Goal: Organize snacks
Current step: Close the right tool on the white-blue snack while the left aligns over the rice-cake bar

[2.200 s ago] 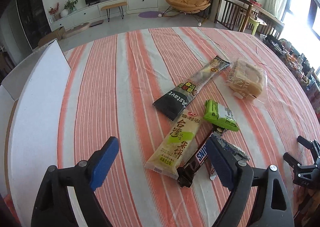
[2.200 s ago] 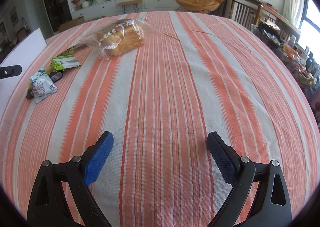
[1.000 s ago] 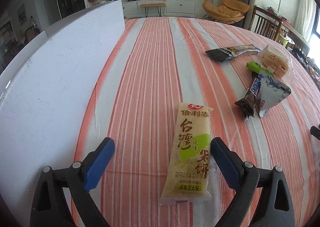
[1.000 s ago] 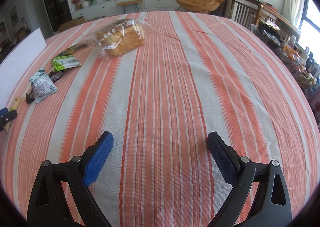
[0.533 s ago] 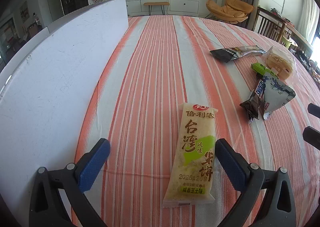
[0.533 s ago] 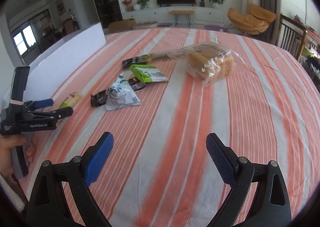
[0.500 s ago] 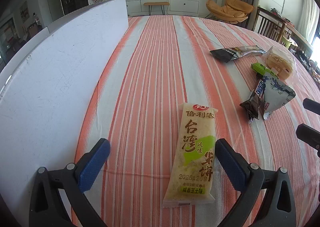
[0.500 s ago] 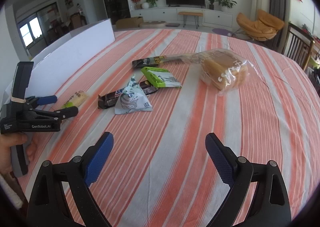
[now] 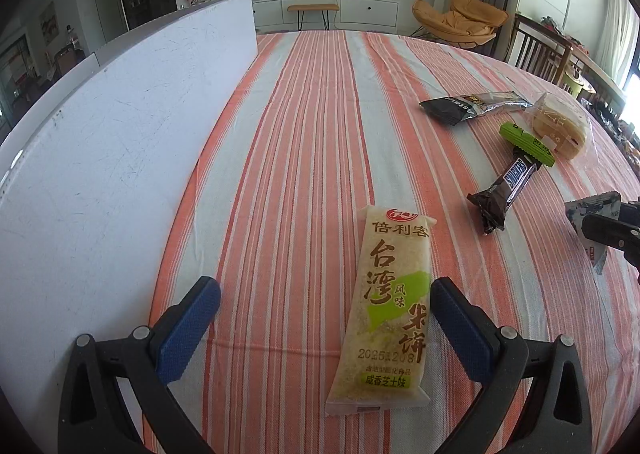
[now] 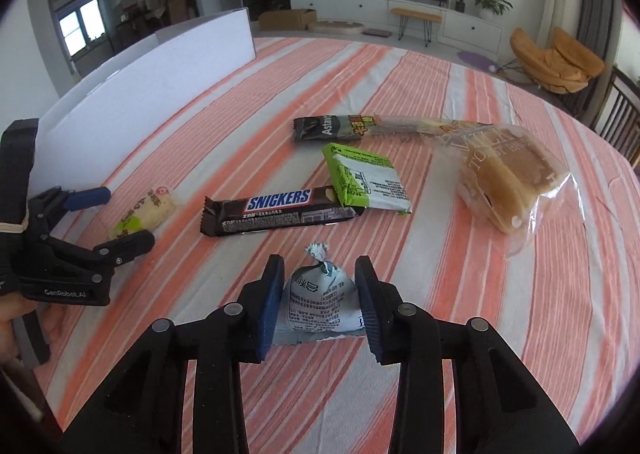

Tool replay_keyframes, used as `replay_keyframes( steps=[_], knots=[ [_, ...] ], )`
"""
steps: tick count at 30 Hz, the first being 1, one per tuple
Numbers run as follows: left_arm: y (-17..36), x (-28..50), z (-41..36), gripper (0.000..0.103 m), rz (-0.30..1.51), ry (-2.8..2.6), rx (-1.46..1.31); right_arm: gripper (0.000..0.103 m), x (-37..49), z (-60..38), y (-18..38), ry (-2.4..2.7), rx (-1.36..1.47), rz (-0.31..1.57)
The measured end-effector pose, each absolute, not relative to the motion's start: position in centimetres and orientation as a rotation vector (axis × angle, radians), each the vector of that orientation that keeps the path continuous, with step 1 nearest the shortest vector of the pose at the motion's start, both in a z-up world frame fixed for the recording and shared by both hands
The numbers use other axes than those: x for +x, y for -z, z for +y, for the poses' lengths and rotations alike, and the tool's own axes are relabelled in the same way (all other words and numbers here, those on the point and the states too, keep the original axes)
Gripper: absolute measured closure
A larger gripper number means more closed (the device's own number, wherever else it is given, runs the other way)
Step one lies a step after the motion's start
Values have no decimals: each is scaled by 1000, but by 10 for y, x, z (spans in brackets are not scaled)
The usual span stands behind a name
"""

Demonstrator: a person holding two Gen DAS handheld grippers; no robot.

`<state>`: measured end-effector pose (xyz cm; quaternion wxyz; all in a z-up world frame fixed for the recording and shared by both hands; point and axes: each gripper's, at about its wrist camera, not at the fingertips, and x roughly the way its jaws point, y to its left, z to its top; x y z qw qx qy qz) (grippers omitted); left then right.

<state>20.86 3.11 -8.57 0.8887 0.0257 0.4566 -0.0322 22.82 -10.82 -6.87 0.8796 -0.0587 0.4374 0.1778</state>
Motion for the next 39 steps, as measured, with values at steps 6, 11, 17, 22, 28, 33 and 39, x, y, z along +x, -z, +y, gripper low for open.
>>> replay_keyframes(
  steps=[6,11,17,22,28,33,39],
  knots=[
    [86,208,31,0,948,67,53,63,216,-132,61,-255,-250,1066],
    [86,208,31,0,948,67,53,27,214,-148,80,-219,-174,974],
    [86,208,30,0,948,67,53,26,195,-162,88,-201,-103,928],
    [86,208,30,0,948,67,53,16,189,-170,92,-188,-84,898],
    [86,207,30,0,948,67,52,11,191,-170,92,-174,-82,906],
    [86,207,30,0,947,67,52,10,192,-170,93,-175,-80,906],
    [86,207,30,0,947,67,52,10,192,-170,93,-175,-80,906]
  ],
)
